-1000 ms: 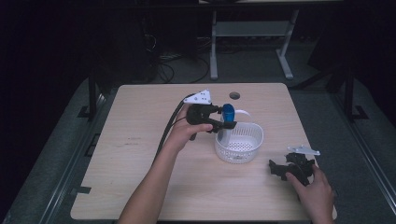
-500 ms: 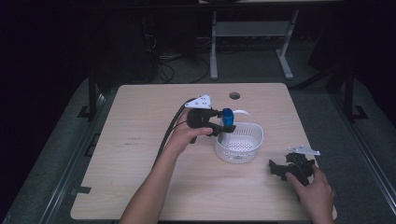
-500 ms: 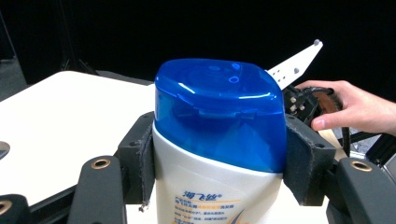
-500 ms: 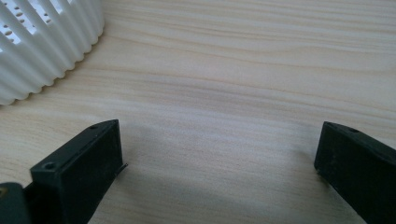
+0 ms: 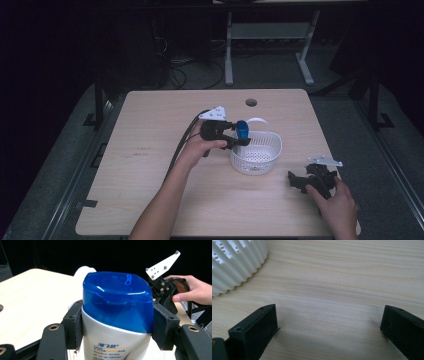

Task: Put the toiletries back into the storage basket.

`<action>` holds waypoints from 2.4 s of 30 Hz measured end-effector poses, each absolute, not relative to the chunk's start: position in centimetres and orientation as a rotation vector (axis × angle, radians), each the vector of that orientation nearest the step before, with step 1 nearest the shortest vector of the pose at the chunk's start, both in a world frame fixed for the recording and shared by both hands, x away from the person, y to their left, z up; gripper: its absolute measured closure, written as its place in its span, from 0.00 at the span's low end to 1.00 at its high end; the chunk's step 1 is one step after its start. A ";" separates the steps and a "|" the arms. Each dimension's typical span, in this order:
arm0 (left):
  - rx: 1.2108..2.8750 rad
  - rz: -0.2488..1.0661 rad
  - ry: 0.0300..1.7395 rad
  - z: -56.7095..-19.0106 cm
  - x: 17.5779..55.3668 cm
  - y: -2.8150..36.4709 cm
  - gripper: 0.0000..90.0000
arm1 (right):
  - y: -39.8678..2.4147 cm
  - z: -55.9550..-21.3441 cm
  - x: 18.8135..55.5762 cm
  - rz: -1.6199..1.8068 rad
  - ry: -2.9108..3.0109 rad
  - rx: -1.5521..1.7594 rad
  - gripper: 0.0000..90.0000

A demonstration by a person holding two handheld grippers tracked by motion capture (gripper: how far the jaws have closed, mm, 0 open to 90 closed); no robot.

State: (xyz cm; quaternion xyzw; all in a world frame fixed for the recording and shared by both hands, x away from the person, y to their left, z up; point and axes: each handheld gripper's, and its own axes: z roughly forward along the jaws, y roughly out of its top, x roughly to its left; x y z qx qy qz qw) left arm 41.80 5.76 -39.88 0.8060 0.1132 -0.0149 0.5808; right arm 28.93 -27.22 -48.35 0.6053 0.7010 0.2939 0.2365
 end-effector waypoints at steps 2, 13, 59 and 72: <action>1.888 -0.034 0.264 -40.0 41.8 5.8 0.41 | -27.2 -48.3 28.9 0.806 1.922 1.659 0.00; 1.895 -0.011 0.236 -40.1 41.6 5.9 0.40 | -27.2 -48.4 28.9 0.806 1.922 1.659 0.01; 1.926 0.160 0.351 -36.4 38.1 13.1 0.22 | -27.2 -48.3 28.9 0.806 1.923 1.659 0.00; 1.978 0.209 0.470 -37.3 36.8 16.4 0.21 | -27.2 -48.3 28.9 0.807 1.924 1.657 0.01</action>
